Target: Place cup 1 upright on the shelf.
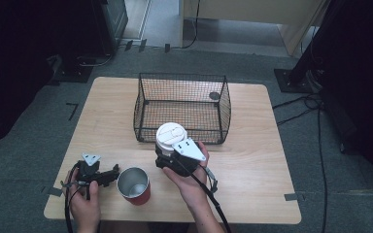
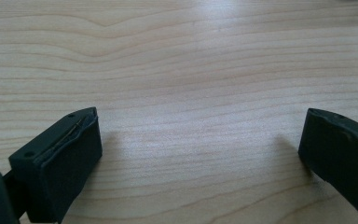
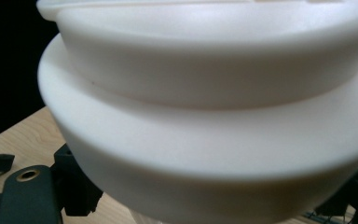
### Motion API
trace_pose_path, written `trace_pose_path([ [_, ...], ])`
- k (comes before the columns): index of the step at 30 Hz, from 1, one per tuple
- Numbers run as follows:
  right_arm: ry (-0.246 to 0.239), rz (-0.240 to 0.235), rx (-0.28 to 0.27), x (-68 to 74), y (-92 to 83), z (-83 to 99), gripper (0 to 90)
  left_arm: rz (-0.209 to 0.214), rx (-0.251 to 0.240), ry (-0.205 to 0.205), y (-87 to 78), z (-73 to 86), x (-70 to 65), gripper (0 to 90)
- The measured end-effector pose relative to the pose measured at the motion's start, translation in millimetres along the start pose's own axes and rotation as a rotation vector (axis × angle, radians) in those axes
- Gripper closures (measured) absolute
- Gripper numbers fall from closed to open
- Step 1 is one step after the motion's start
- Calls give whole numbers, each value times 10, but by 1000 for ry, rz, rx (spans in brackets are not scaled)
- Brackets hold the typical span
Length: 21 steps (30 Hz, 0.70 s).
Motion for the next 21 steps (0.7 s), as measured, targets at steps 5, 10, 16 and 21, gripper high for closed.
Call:
trace_pose_path([
  [5, -24, -1, -46, -5, -25, -67, 167, 0, 0, 0, 0, 0, 0, 1],
  [10, -34, -2, -95, 1, -53, -160, 167, 0, 0, 0, 0, 0, 0, 1],
  [16, -77, 1, -203, 9, -73, -268, 167, 0, 1, 0, -1, 0, 0, 1],
  [21, -88, -8, -268, -8, -85, -324, 166, 0, 0, 0, 0, 0, 0, 1],
])
Point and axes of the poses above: each handheld gripper's, and its own axes: y roughly forward along the jaws, z roughly out of its underside, x roughly to its left, the point moved 4 cm from there along y, roughly forward along the jaws, and after that the axes turned 4 degrees about y, right-handed, at the moved point
